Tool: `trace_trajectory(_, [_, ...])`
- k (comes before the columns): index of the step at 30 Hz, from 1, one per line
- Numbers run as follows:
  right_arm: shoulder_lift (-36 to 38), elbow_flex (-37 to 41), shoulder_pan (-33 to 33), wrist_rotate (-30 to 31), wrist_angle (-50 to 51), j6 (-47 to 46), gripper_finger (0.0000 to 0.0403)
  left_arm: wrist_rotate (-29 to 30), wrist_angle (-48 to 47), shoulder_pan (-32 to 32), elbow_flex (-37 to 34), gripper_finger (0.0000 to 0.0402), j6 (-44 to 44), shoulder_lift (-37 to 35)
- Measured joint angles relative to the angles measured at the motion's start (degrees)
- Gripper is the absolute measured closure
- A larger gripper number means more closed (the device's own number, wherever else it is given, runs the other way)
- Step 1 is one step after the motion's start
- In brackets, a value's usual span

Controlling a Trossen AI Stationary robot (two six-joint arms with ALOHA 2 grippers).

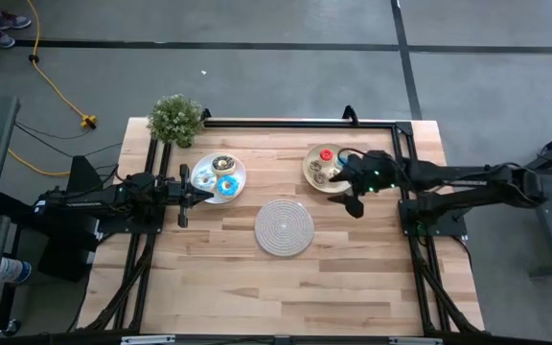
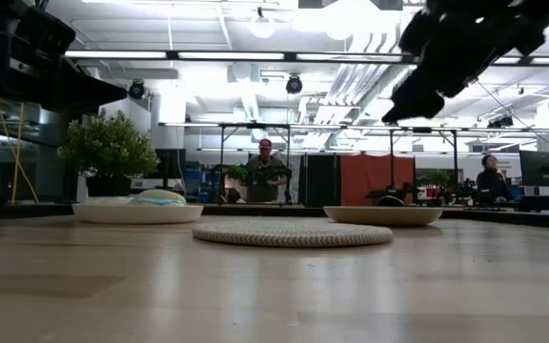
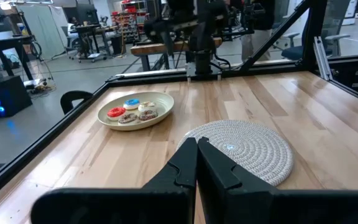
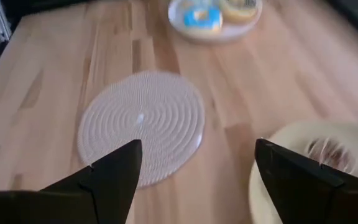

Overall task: Pick & Place donuts
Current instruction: Return to Home Position

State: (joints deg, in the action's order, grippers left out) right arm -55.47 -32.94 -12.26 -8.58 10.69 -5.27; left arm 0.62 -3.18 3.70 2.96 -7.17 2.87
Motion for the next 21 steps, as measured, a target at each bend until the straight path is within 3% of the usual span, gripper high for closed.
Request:
trace_trajectory(10, [12.2,12.3,9.1,7.3,-16.6,-0.3,0.0098,0.0,0.0,0.0,0.0,0.0401,0.0,0.0])
trace_trajectory(21, [28.1,19.5,9.8,9.9,-18.2,0.8,0.0098,0.0,0.0,0.0,0.0,0.0401,0.0,0.0])
